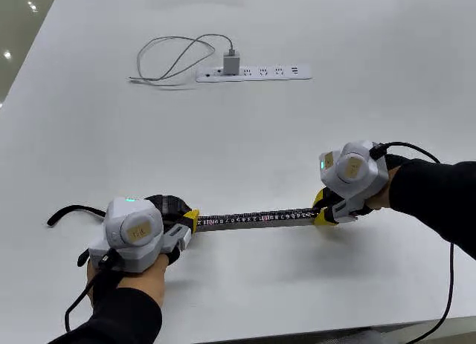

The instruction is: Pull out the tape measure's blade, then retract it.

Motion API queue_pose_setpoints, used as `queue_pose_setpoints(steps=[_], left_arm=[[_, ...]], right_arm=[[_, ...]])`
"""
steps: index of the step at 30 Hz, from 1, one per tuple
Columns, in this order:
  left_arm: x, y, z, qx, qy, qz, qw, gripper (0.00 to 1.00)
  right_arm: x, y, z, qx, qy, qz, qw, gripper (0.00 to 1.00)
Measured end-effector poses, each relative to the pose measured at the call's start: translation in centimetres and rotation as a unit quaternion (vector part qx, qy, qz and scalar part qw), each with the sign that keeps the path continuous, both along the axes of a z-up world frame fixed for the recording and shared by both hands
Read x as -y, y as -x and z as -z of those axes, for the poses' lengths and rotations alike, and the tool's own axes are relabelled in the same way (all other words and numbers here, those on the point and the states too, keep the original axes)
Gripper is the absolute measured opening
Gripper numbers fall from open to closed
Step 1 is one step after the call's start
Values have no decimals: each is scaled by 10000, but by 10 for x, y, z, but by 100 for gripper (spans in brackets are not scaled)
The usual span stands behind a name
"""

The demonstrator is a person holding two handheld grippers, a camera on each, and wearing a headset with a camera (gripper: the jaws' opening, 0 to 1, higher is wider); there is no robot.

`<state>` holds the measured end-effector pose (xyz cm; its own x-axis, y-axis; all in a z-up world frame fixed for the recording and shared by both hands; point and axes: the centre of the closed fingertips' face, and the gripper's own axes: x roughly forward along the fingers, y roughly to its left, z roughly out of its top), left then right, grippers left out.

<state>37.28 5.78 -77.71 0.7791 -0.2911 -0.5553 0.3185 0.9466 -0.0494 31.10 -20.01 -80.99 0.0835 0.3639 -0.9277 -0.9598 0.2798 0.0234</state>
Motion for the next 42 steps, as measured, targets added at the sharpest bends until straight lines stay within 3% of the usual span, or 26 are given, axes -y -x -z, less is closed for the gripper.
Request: queue_pose_setpoints(steps=[5, 12, 19, 42], left_arm=[[0, -1, -1, -33, 56, 3, 10000, 61], [1, -1, -1, -70, 84, 27, 9999, 61], [2, 0, -1, -74, 86, 61, 9999, 61], [3, 0, 0, -188, 136, 71, 9997, 62]], right_arm=[[0, -2, 0, -173, -143, 151, 9996, 10], [-5, 0, 0, -18, -74, -155, 9999, 10], [-7, -1, 0, -121, -76, 6, 9999, 10], [-14, -1, 0, -151, 235, -113, 9995, 10]])
